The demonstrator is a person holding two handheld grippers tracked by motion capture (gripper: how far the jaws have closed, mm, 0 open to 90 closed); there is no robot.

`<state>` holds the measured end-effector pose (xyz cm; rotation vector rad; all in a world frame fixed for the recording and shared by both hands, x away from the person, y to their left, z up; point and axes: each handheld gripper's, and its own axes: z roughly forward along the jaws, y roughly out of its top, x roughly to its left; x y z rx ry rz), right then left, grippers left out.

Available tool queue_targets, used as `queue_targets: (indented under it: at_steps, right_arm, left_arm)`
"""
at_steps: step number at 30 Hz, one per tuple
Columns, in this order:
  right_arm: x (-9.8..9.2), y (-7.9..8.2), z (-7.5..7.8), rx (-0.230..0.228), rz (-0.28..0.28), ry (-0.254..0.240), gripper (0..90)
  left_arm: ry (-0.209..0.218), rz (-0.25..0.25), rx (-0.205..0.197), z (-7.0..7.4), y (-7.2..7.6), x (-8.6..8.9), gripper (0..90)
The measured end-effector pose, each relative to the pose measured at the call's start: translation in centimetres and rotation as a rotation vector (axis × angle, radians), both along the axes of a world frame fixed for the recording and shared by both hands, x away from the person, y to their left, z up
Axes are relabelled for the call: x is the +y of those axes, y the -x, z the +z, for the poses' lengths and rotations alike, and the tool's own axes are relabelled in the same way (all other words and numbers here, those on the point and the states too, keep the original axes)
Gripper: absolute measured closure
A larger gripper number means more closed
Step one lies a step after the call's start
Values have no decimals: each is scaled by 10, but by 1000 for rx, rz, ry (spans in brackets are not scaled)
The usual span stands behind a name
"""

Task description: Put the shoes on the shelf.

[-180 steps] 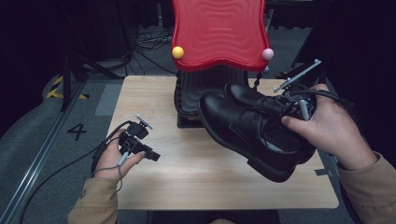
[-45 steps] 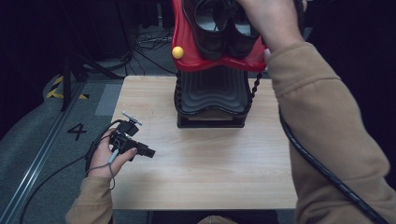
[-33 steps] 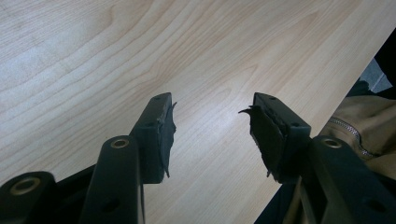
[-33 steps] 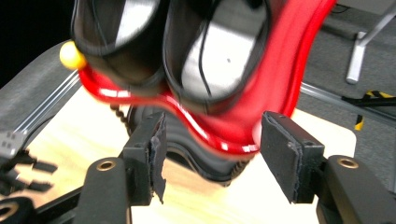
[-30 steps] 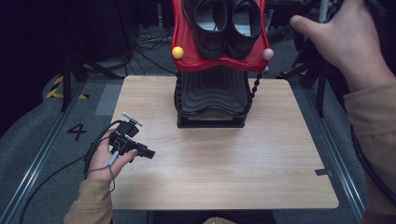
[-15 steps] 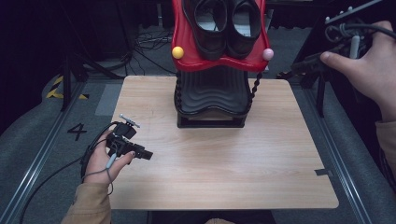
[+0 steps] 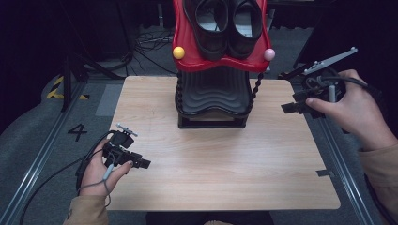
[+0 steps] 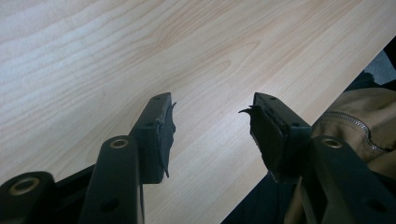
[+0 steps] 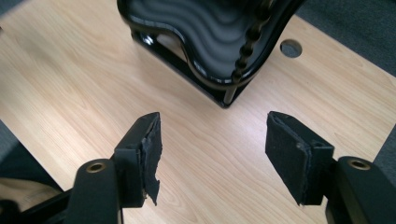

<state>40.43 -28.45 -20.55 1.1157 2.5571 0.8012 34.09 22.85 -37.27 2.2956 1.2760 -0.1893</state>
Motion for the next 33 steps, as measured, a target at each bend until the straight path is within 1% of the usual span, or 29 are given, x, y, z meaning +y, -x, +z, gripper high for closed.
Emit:
queue_targets:
  at_steps: [2, 3, 4, 6, 7, 8, 9, 10, 11, 13, 16, 19, 20, 21, 22, 24, 25, 26, 27, 29, 31, 33]
  right_arm:
    - [0, 0, -11, 6, 18, -1, 371]
    - [-1, 0, -18, 9, 35, -11, 371]
    - [-1, 1, -22, 17, 36, -18, 371]
    - [-3, 0, -36, 21, 54, -25, 371]
    - [-4, 0, -44, 28, 60, -17, 370]
    - [-4, 0, -44, 28, 60, -17, 370]
    - [-5, -1, -54, 32, 69, -19, 369]
    - [-5, -1, -54, 32, 69, -19, 369]
    - [-6, -1, -57, 34, 73, -23, 368]
    - [-7, -2, -70, 47, 88, -22, 368]
    - [-8, -1, -86, 47, 112, -14, 370]
    - [-10, 1, -100, 54, 116, -32, 370]
    - [-10, 2, -104, 59, 118, -43, 370]
    - [-10, 3, -108, 63, 120, -46, 370]
    - [-10, 4, -115, 65, 128, -44, 369]
    - [-10, 4, -122, 66, 135, -45, 364]
    - [-10, 4, -126, 66, 133, -50, 355]
    - [-11, 4, -131, 57, 133, -57, 344]
    - [-11, 5, -134, 50, 128, -64, 344]
    - [-12, 5, -142, 49, 139, -65, 344]
    - [-11, 5, -149, 57, 137, -70, 344]
    - [-11, 4, -157, 60, 141, -64, 344]
  left_arm:
    - [3, 17, 7, -1, 3, 3, 496]
    - [0, 17, 3, -2, 3, 4, 496]
    - [0, 23, 1, -2, 5, 5, 497]
    - [-2, 27, 1, -2, 7, 7, 497]
    - [-1, 31, 4, -2, 8, 7, 497]
    - [-1, 31, 4, -2, 8, 7, 497]
    - [-4, 29, 5, -2, 8, 8, 497]
    - [-4, 29, 5, -2, 8, 8, 497]
    - [-8, 24, 4, -2, 8, 8, 497]
    - [-9, 26, 4, -2, 9, 7, 496]
    - [-15, 30, 6, -2, 9, 6, 495]
    - [-18, 19, 10, -3, 8, 4, 495]
    - [-17, 24, 9, -4, 8, 3, 495]
    - [-15, 28, 5, -4, 7, 2, 495]
    - [-14, 27, 15, -4, 7, 2, 495]
    - [-19, 24, 12, -4, 6, 2, 495]
    - [-20, 19, 8, -5, 5, 3, 495]
    - [-18, 25, 12, -5, 5, 2, 495]
    - [-23, 19, 5, -5, 4, 3, 495]
    - [-25, 15, 10, -5, 3, 3, 495]
    - [-18, 26, 9, -5, 3, 2, 495]
    - [-20, 14, 8, -5, 1, 2, 496]
